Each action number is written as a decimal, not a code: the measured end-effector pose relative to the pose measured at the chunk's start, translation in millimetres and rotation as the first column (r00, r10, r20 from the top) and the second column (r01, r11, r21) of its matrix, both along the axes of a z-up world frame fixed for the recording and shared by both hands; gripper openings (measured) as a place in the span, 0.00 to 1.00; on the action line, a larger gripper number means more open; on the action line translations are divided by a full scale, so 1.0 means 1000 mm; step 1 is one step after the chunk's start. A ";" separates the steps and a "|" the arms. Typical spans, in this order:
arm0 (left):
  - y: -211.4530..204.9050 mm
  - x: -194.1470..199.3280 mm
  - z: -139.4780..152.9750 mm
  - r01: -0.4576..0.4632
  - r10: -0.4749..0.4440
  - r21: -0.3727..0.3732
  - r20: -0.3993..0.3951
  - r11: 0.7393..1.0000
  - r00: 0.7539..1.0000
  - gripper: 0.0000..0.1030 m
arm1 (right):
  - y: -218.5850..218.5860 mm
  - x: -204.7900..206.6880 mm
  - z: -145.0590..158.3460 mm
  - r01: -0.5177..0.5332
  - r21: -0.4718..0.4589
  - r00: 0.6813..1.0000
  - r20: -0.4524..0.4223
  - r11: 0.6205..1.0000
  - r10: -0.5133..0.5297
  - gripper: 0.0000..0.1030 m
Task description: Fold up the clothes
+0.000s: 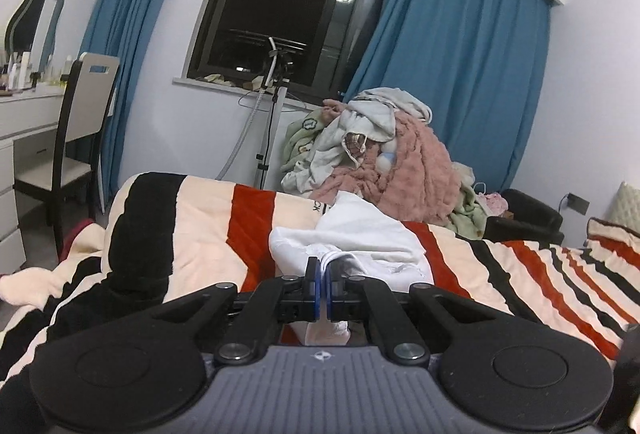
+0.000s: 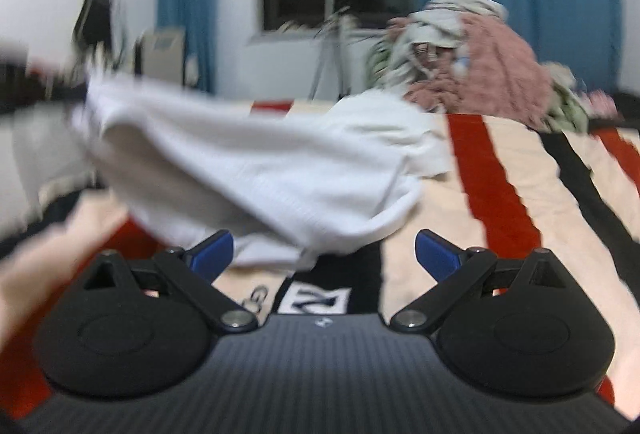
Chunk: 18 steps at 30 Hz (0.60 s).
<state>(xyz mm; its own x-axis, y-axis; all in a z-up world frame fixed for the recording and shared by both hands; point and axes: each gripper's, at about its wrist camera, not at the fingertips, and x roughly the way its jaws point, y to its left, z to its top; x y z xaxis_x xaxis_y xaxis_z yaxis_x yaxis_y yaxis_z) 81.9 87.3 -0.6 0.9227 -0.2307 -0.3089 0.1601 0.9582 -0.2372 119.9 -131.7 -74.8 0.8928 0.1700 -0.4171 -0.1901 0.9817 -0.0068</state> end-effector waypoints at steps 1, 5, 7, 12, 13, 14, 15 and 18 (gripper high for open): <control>0.002 0.001 -0.002 -0.006 0.006 0.001 -0.001 1.000 1.000 0.02 | 0.007 0.008 -0.005 -0.011 -0.024 1.000 -0.004 1.000 0.010 0.96; 0.006 0.008 -0.010 -0.026 0.026 -0.023 -0.034 0.999 0.999 0.02 | 0.013 0.040 -0.016 0.031 0.000 1.000 -0.007 1.000 -0.031 0.96; 0.005 0.012 -0.015 -0.036 0.035 -0.017 -0.044 0.999 0.998 0.02 | 0.001 0.052 -0.017 0.091 0.094 0.996 0.007 0.991 -0.092 0.96; -0.001 0.022 -0.022 -0.040 0.039 -0.021 -0.055 0.999 0.998 0.02 | -0.039 0.061 -0.010 0.229 0.294 0.962 0.076 0.928 -0.261 0.96; -0.004 0.023 -0.022 -0.036 0.035 -0.020 -0.045 0.999 0.998 0.02 | -0.047 0.064 -0.009 0.262 0.308 0.954 0.063 0.915 -0.294 0.96; -0.007 0.024 -0.021 -0.034 0.034 -0.013 -0.029 0.999 0.999 0.02 | -0.052 0.069 -0.011 0.295 0.311 0.947 0.030 0.904 -0.320 0.96; -0.010 0.023 -0.021 -0.035 0.035 -0.006 -0.009 0.999 0.999 0.02 | -0.058 0.073 -0.013 0.328 0.310 0.939 -0.006 0.892 -0.344 0.96; -0.015 0.022 -0.019 -0.037 0.037 -0.011 0.012 0.999 0.999 0.02 | -0.072 0.086 -0.030 0.410 0.283 0.912 -0.144 0.867 -0.384 0.96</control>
